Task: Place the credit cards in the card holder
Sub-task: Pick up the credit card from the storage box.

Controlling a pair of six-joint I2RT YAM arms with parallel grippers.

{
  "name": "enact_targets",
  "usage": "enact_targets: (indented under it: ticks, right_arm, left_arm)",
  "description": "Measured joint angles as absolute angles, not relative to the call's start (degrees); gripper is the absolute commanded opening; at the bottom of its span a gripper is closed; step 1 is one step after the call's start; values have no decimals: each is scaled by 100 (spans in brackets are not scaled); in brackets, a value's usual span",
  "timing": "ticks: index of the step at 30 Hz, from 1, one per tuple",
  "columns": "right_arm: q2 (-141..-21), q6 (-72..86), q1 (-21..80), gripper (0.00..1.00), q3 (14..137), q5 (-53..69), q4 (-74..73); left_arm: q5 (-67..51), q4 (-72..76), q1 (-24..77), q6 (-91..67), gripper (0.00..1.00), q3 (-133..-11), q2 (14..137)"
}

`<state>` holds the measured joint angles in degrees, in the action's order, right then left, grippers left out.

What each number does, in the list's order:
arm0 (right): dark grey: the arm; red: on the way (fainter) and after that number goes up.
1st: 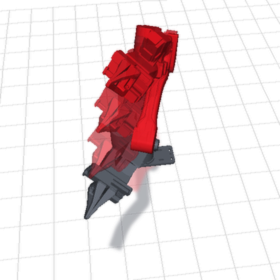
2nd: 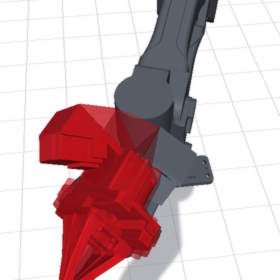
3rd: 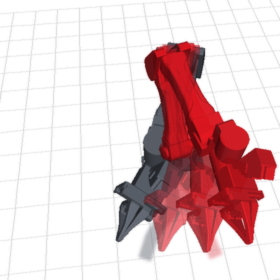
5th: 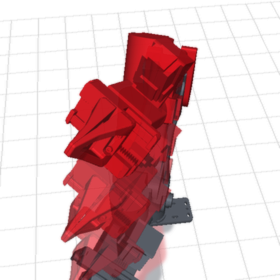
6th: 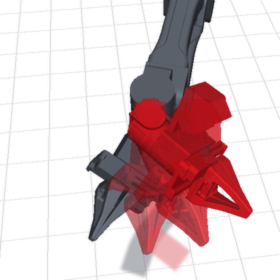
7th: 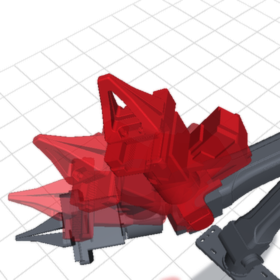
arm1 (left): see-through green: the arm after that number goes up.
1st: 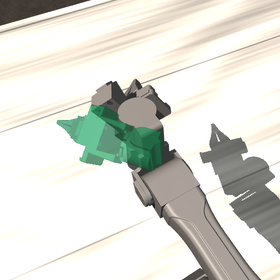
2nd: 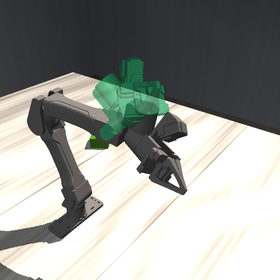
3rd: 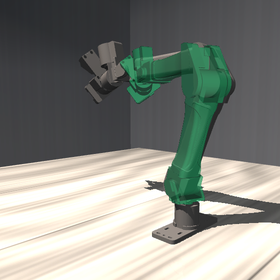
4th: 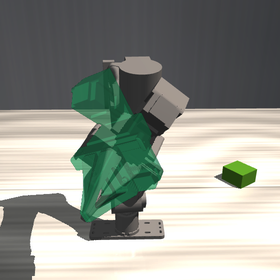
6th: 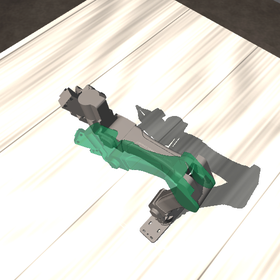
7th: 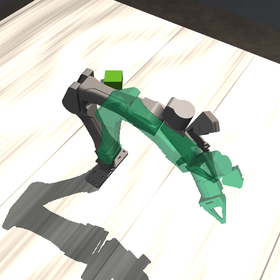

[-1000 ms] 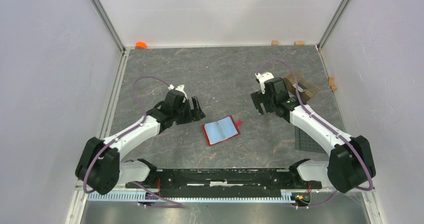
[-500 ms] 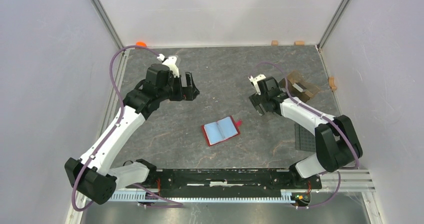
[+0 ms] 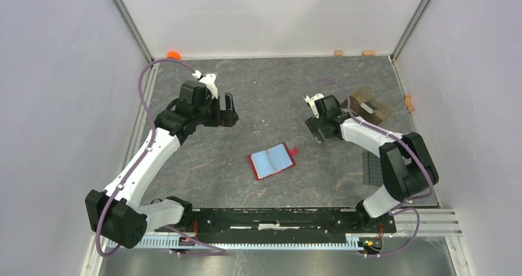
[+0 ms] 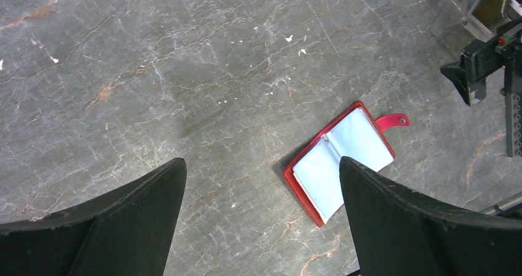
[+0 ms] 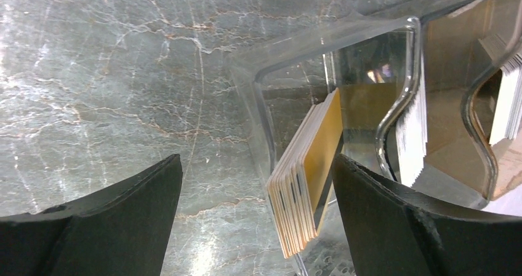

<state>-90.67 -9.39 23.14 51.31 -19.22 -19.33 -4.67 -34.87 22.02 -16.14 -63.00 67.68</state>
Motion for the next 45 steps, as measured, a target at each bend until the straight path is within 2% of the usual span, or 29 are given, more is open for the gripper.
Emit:
enact_targets:
  ticks: [14, 22, 28, 45]
  right_arm:
    - [-8724, -952, 2311, 90, 5131, -1275, -2259]
    - [-8543, -976, 2309, 80, 5131, -1076, -2324]
    - [-8525, -993, 2285, 64, 5131, -1116, -2327]
    - [-8479, -993, 2276, 28, 5153, -1297, -2329]
  left_arm:
    - [-620, -3319, 1859, -1608, 100, -6143, 6770]
    - [-642, -3284, 1815, -1608, 100, -6141, 6770]
    - [-648, -3286, 1800, -1608, 100, -6141, 6770]
    - [-666, -3275, 1769, -1608, 100, -6082, 6772]
